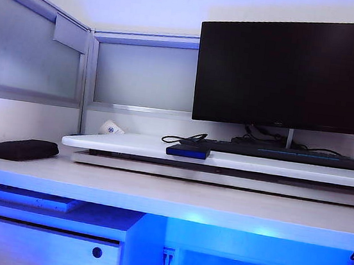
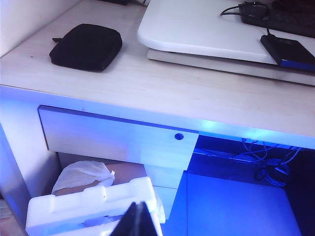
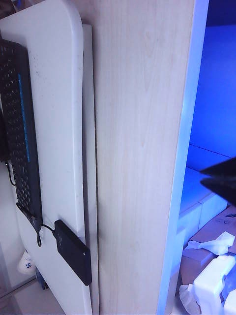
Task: Unplug the data cable of the portable hard drive.
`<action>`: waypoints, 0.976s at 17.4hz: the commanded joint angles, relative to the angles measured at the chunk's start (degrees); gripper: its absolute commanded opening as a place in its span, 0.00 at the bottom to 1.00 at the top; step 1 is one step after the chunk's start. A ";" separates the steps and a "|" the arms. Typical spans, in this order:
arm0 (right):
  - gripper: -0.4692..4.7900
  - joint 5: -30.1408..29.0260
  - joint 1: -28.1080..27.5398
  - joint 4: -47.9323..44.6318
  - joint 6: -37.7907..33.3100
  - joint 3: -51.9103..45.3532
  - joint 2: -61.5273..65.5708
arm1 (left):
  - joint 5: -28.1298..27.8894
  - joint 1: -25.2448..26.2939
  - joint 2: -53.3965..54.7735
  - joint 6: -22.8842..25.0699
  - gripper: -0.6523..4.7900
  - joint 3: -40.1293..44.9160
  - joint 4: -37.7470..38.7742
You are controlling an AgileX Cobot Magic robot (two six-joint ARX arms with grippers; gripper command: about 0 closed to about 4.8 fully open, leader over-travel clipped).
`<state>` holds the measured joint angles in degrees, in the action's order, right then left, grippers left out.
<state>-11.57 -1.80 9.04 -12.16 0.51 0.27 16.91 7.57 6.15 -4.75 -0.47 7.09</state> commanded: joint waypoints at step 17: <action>0.08 0.00 0.02 -0.31 0.04 -0.20 -0.20 | -1.42 0.04 0.04 0.02 0.11 0.09 -0.37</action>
<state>-11.57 -1.80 9.04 -12.16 0.51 0.27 16.56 7.57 6.13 -4.75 -0.47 7.07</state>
